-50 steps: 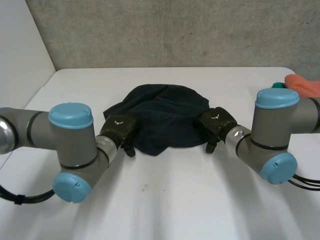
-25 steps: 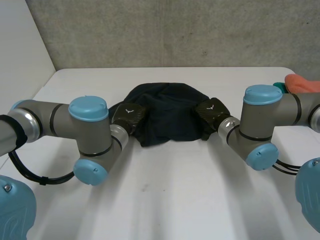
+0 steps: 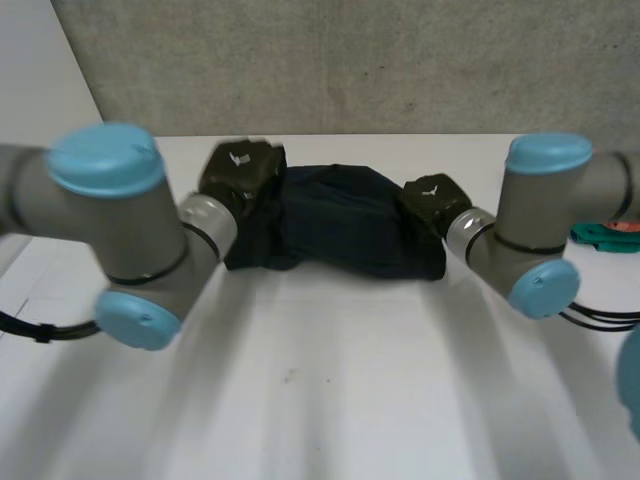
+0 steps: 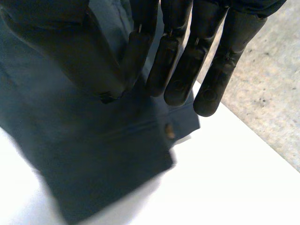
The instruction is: Fold the laundry.
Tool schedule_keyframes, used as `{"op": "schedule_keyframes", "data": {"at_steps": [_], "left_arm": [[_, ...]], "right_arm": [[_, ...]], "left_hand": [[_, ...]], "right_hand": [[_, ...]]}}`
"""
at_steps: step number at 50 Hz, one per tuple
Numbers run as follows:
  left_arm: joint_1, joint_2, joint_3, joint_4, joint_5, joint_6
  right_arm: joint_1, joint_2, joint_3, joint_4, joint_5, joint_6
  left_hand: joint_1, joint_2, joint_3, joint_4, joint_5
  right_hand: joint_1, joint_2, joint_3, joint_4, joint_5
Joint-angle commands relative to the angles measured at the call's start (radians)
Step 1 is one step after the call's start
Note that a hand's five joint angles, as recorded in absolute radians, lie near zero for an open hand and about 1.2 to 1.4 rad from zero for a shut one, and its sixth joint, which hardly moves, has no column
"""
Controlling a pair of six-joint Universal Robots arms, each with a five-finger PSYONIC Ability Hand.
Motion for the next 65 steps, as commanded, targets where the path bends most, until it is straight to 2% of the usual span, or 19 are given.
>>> {"op": "schedule_keyframes", "data": {"at_steps": [1,3,6,10,14,18,23,29,34,37,51,52,55,56,57,60,63,65], "left_arm": [[-0.004,0.221,-0.060,-0.058,0.009,-0.004],[-0.004,0.255,-0.085,-0.073,0.023,-0.004],[-0.004,0.269,-0.122,-0.087,0.049,-0.005],[-0.007,0.269,-0.156,-0.091,0.055,-0.011],[-0.009,0.269,-0.173,-0.091,0.055,-0.022],[-0.012,0.267,-0.174,-0.091,0.054,-0.042],[-0.013,0.267,-0.174,-0.091,0.054,-0.059],[-0.024,0.267,-0.176,-0.093,0.054,-0.061],[-0.030,0.269,-0.176,-0.096,0.054,-0.061],[-0.032,0.270,-0.176,-0.105,0.054,-0.062],[-0.032,0.285,-0.176,-0.137,0.055,-0.082],[-0.030,0.291,-0.176,-0.139,0.055,-0.082],[-0.030,0.302,-0.177,-0.147,0.055,-0.087],[-0.030,0.308,-0.177,-0.153,0.054,-0.093],[-0.030,0.311,-0.179,-0.156,0.055,-0.094],[-0.024,0.336,-0.191,-0.176,0.057,-0.091],[-0.019,0.359,-0.208,-0.200,0.060,-0.082],[-0.018,0.373,-0.219,-0.219,0.061,-0.079]], "right_arm": [[-0.002,-0.184,0.112,0.133,-0.001,0.003],[0.000,-0.229,0.181,0.157,-0.007,0.009],[0.001,-0.264,0.267,0.157,-0.008,0.043],[-0.002,-0.307,0.414,0.102,-0.010,0.167],[-0.014,-0.390,0.612,-0.020,-0.011,0.379],[-0.018,-0.431,0.750,-0.109,-0.013,0.522],[-0.018,-0.442,0.856,-0.179,0.001,0.586],[-0.002,-0.433,0.883,-0.275,0.036,0.610],[0.029,-0.383,0.853,-0.355,0.143,0.620],[0.047,-0.344,0.811,-0.383,0.173,0.626],[0.124,-0.211,0.652,-0.390,0.191,0.701],[0.126,-0.205,0.643,-0.390,0.193,0.704],[0.127,-0.183,0.608,-0.390,0.220,0.705],[0.124,-0.185,0.603,-0.390,0.231,0.707],[0.118,-0.194,0.603,-0.395,0.249,0.707],[0.113,-0.221,0.611,-0.413,0.256,0.689],[0.095,-0.324,0.622,-0.430,0.208,0.646],[0.029,-0.437,0.646,-0.426,0.133,0.534]], "left_hand": [[0.237,0.201,0.209,0.198,0.251],[0.237,0.201,0.209,0.198,0.251],[0.237,0.201,0.209,0.198,0.251],[0.237,0.201,0.209,0.198,0.251],[0.237,0.201,0.209,0.198,0.251],[0.237,0.201,0.209,0.198,0.251],[0.237,0.201,0.209,0.198,0.251],[0.237,0.201,0.209,0.198,0.251],[0.237,0.201,0.209,0.198,0.251],[0.237,0.201,0.209,0.198,0.251],[0.237,0.201,0.209,0.198,0.251],[0.237,0.201,0.209,0.198,0.251],[0.237,0.201,0.209,0.198,0.251],[0.237,0.201,0.209,0.198,0.251],[0.237,0.201,0.209,0.198,0.251],[0.237,0.201,0.209,0.198,0.251],[0.237,0.201,0.209,0.198,0.251],[0.237,0.201,0.209,0.198,0.251]], "right_hand": [[-0.265,-0.446,-0.449,-0.457,-0.437],[-0.483,-0.664,-0.667,-0.675,-0.654],[-0.587,-0.768,-0.770,-0.778,-0.758],[-0.625,-0.806,-0.809,-0.816,-0.796],[-0.675,-0.856,-0.859,-0.866,-0.846],[-0.681,-0.862,-0.865,-0.872,-0.852],[-0.699,-0.879,-0.882,-0.890,-0.870],[-0.769,-0.950,-0.952,-0.960,-0.940],[-0.787,-0.967,-0.970,-0.978,-0.958],[-0.781,-0.962,-0.964,-0.972,-0.952],[-0.754,-0.935,-0.938,-0.946,-0.926],[-0.740,-0.921,-0.923,-0.931,-0.911],[-0.292,-0.473,-0.476,-0.484,-0.464],[-0.020,-0.201,-0.204,-0.212,-0.192],[0.394,0.213,0.211,0.203,0.223],[0.398,0.218,0.215,0.207,0.227],[0.398,0.218,0.215,0.207,0.227],[0.398,0.218,0.215,0.207,0.227]]}}
